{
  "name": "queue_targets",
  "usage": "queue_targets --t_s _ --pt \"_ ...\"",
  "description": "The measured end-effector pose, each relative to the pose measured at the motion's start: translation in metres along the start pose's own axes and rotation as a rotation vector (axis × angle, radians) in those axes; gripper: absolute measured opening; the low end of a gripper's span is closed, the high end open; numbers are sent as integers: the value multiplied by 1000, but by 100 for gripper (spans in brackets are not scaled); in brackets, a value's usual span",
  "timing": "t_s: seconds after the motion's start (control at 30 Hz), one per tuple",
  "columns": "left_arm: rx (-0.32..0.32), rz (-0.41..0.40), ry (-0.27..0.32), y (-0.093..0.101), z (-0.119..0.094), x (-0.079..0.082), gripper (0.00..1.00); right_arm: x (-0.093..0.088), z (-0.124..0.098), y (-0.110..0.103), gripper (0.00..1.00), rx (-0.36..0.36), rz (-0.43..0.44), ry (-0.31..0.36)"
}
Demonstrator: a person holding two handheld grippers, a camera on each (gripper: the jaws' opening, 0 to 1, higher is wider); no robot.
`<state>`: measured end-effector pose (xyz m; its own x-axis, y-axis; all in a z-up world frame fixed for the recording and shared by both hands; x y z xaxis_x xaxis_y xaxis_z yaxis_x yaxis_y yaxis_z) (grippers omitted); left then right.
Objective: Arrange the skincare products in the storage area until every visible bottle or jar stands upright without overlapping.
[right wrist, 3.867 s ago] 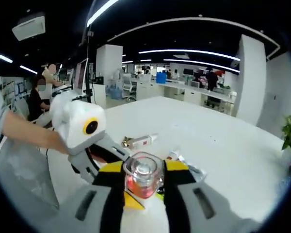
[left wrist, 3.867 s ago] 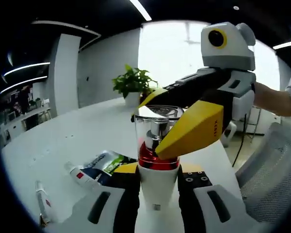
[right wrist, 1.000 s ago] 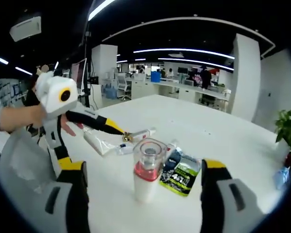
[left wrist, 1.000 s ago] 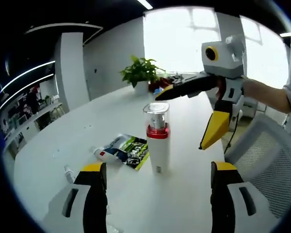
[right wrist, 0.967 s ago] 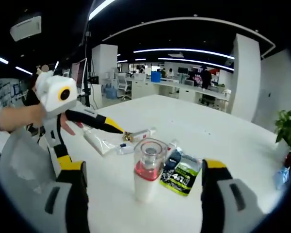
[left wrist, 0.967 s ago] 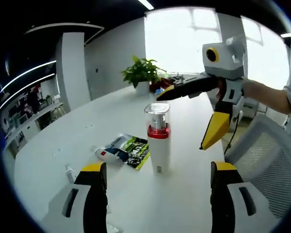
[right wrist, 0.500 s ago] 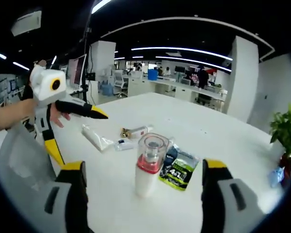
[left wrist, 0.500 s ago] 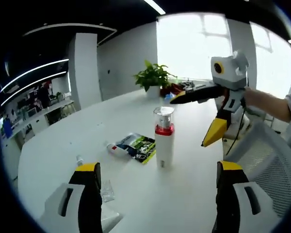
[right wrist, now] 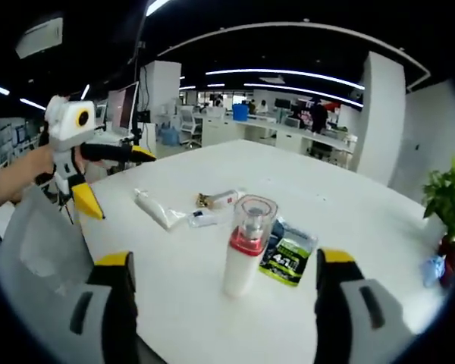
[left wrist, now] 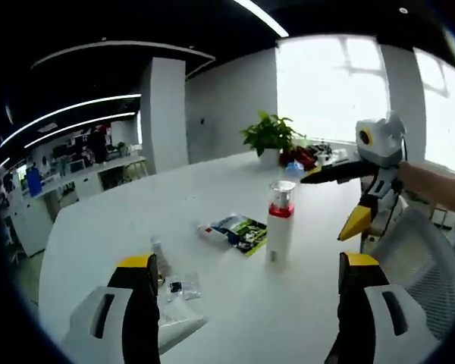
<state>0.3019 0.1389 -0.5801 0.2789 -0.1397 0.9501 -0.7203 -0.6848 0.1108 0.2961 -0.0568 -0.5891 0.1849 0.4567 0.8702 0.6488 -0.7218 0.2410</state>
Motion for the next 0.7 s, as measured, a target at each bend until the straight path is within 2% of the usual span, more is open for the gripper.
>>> queue_targets --t_s 0.13,0.2,0.27,0.4,0.5,0.7 --pt "15 -26 -6 -2 -9 -6 97 0 -5 -5 100 -2 7 0" --pt "35 11 -14 -4 -13 -9 97 1 -8 -9 100 4 21 11" --pt "48 8 -27 -5 -17 -12 97 0 -9 -10 100 -11 15 3" --pt "51 -7 -6 -6 -26 -13 97 -1 -12 -18 100 -11 13 6" --pt "78 -1 -4 -11 -32 -15 97 -6 -11 -23 100 -18 11 -11" --pt "98 -26 -33 -15 -38 -23 97 -8 -9 -29 100 -17 27 -16"
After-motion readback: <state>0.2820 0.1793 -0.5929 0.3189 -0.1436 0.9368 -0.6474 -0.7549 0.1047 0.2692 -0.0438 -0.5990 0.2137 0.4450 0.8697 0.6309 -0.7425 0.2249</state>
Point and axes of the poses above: the point that each gripper's makers call its tool centre point, and the gripper's own axes: z roughly forward along the fingers, y roughly to its right, x roughly out of its top, the point moved 4 cm from there along -z, roughly backward along the fingers, and after that the axes turned 7 degrees about -z, right-handed, at the moved point
